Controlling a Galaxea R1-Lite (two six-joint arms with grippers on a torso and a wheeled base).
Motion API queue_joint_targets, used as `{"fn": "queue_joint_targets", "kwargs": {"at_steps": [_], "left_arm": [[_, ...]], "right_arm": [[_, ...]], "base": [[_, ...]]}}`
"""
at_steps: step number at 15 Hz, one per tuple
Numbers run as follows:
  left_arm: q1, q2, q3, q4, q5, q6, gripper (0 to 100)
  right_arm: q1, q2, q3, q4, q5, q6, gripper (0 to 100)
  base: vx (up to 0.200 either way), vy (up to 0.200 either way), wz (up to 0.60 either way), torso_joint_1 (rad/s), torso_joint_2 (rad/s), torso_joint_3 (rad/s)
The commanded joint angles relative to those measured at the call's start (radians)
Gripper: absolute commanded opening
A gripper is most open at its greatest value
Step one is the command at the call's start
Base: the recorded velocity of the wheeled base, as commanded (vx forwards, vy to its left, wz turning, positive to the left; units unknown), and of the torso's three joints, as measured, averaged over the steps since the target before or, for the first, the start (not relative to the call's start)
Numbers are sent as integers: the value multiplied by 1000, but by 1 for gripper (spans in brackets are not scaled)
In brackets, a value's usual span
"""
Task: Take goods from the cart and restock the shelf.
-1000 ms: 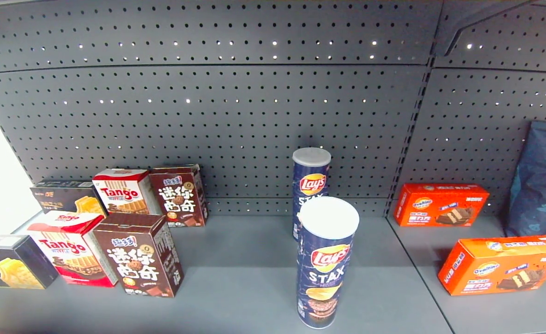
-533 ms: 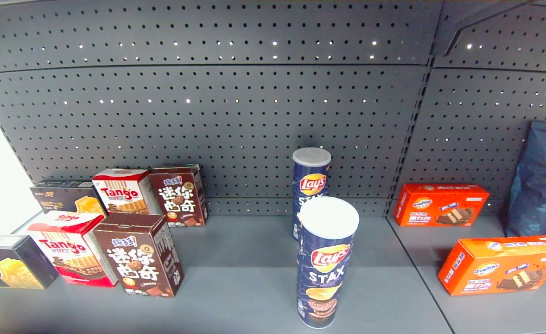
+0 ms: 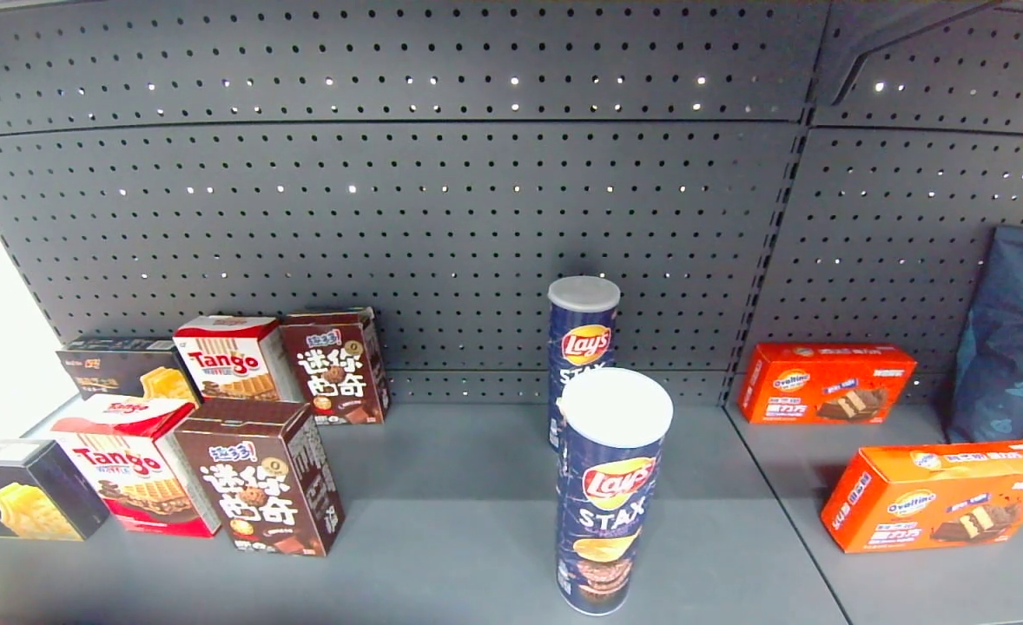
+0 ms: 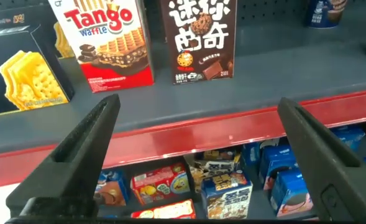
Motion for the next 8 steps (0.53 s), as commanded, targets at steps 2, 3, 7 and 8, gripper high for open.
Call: {"fn": "queue_joint_targets", "kwargs": {"at_steps": [2,3,7,8], "left_arm": [[0,-1,1,0,1,0,100],[-2,-1,1,-2,1,2,100],[0,-1,1,-3,1,3,100],[0,-1,1,-3,2,-1,100]], "right_arm": [[0,0,0,2,5,-2,100],[0,0,0,2,5,0,100],[0,0,0,2,5,0,100],[0,0,0,2,5,0,100]], "base": [[0,0,0,0,0,0],[0,0,0,0,0,0],[0,0,0,0,0,0],[-200,0,0,2,2,2]]}}
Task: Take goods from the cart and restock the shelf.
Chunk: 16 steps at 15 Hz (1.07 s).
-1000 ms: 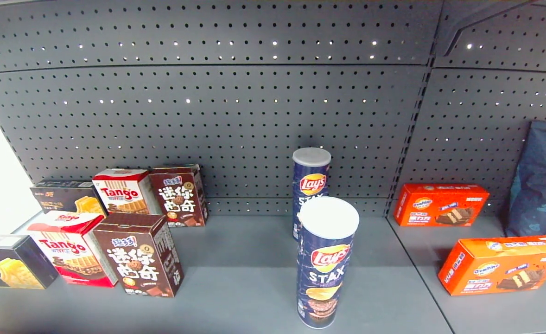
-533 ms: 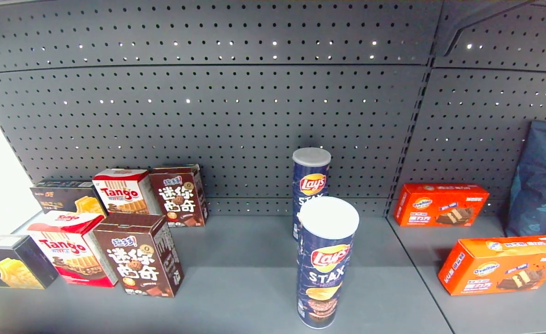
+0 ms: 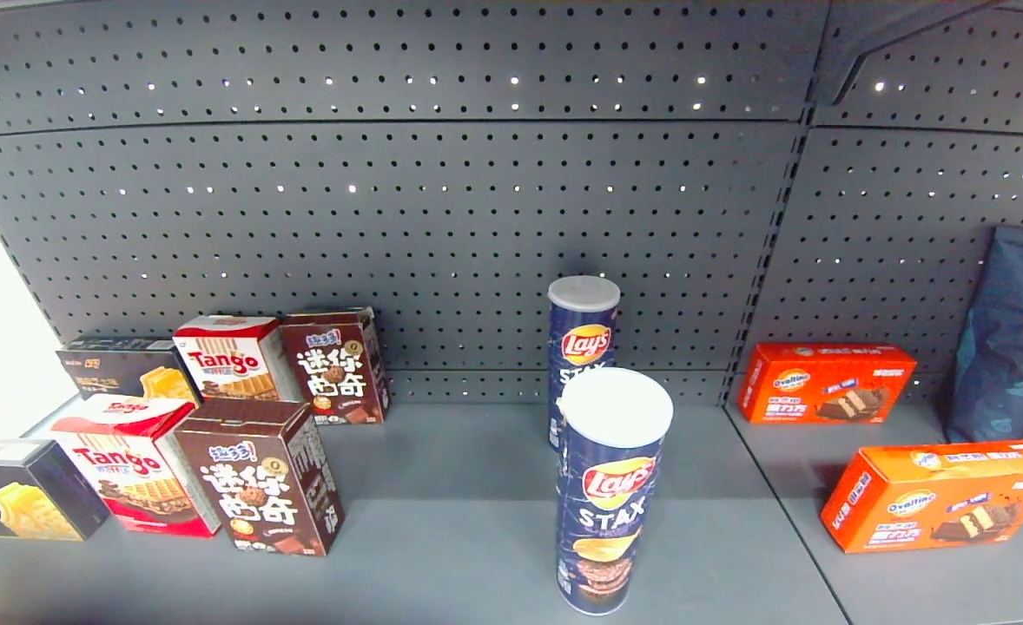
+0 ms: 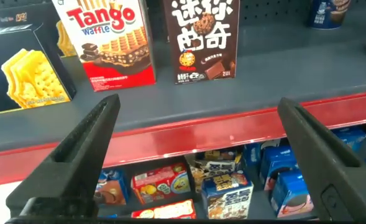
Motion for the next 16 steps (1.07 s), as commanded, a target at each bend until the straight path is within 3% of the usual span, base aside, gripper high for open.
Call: {"fn": "queue_joint_targets", "kwargs": {"at_steps": [1,6,8,12,14,16], "left_arm": [[0,-1,0,-1,0,-1,100],[0,-1,0,-1,19,-1,100],[0,-1,0,-1,43,-1,100],[0,-1,0,-1,49,-7,100],[0,-1,0,-1,54,-9,100],[0,-1,0,-1,54,-7,100]], "right_arm": [[0,0,0,0,1,-1,100],[0,0,0,-1,1,-1,100],[0,0,0,0,1,-1,100],[0,0,0,-1,1,-1,100],[0,0,0,0,1,-1,100],[0,0,0,-1,1,-1,100]], "base": [[0,0,0,0,0,0],[0,0,0,0,0,0],[0,-200,0,-2,2,-2],[0,0,0,0,0,0],[0,-200,0,7,2,2],[0,0,0,0,0,0]]}}
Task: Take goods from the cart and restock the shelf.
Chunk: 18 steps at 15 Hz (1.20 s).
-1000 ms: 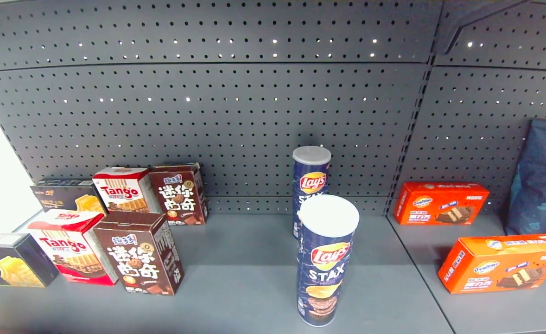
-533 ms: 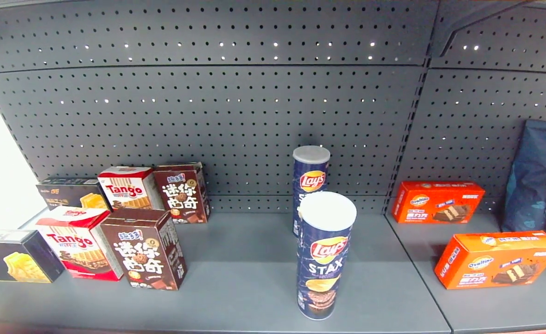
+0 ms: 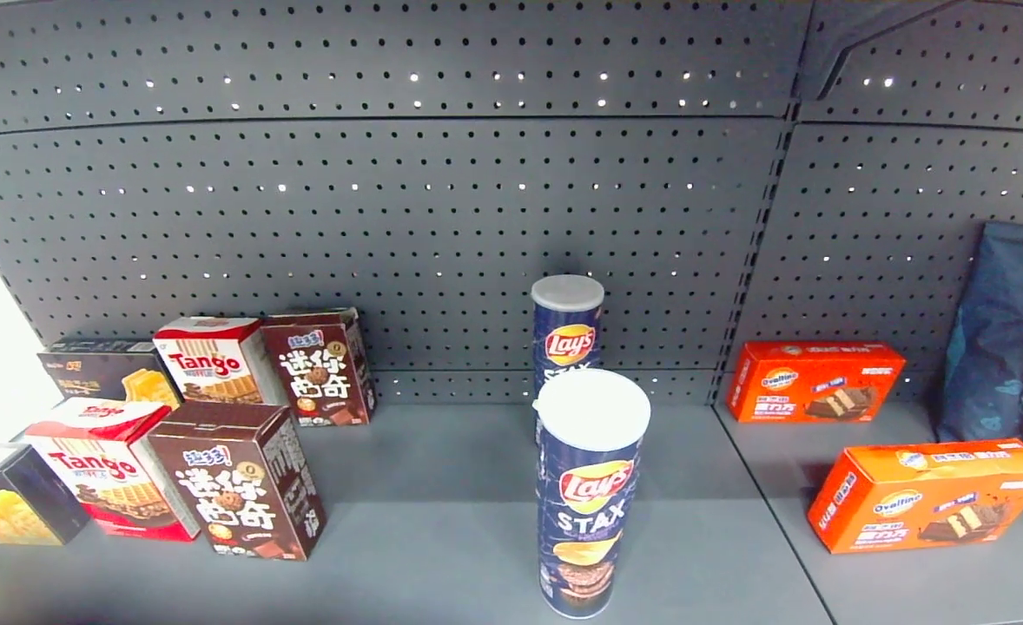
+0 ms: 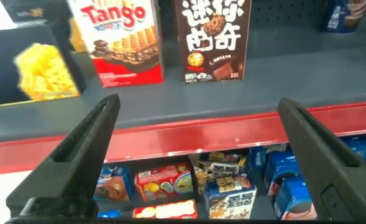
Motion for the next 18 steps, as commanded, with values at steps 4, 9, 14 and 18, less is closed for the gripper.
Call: {"fn": "queue_joint_targets", "kwargs": {"at_steps": [4,9,14,18], "left_arm": [[0,0,0,0,1,1,100],[0,0,0,0,4,1,100],[0,0,0,-2,12,-17,100],[0,0,0,-2,11,-17,100]], "right_arm": [[0,0,0,0,1,0,100],[0,0,0,0,1,0,100],[0,0,0,0,1,0,100],[0,0,0,0,1,0,100]], "base": [[0,0,0,0,0,0],[-40,0,0,1,0,1],[0,-80,0,6,3,3],[0,0,0,0,0,0]]}}
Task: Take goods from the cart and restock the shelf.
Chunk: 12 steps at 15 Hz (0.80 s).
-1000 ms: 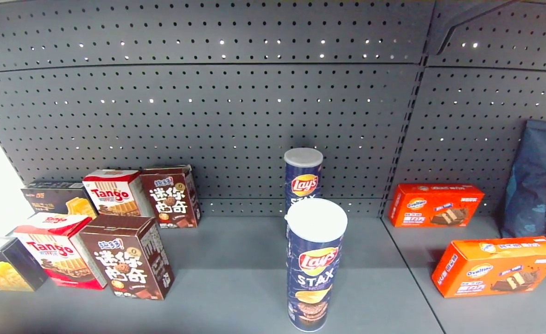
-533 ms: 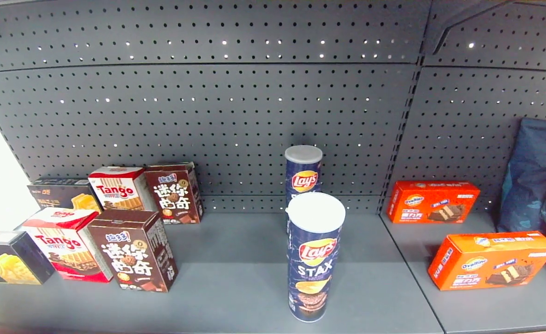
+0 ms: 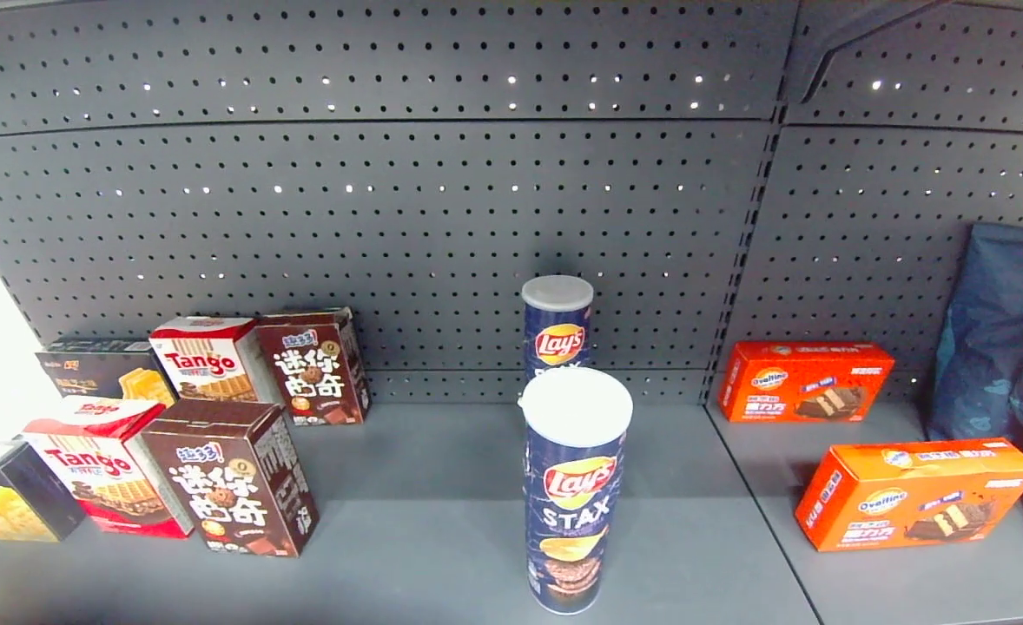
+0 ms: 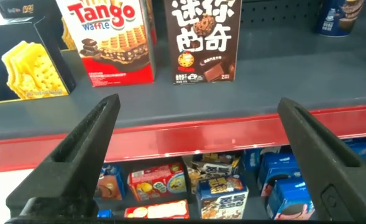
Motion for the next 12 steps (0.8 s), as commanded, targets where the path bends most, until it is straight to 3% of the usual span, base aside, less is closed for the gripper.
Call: {"fn": "queue_joint_targets", "kwargs": {"at_steps": [1,3,5,12], "left_arm": [[0,0,0,0,1,0,100],[0,0,0,0,1,0,100],[0,0,0,0,-1,0,100],[0,0,0,0,-1,-5,100]], "right_arm": [[0,0,0,-1,1,-1,100],[0,0,0,0,1,-1,100],[0,0,0,0,1,-1,100],[0,0,0,-1,1,-1,100]], "base": [[0,0,0,0,0,0],[0,0,0,0,0,0],[-200,0,0,2,0,0],[0,0,0,0,0,0]]}}
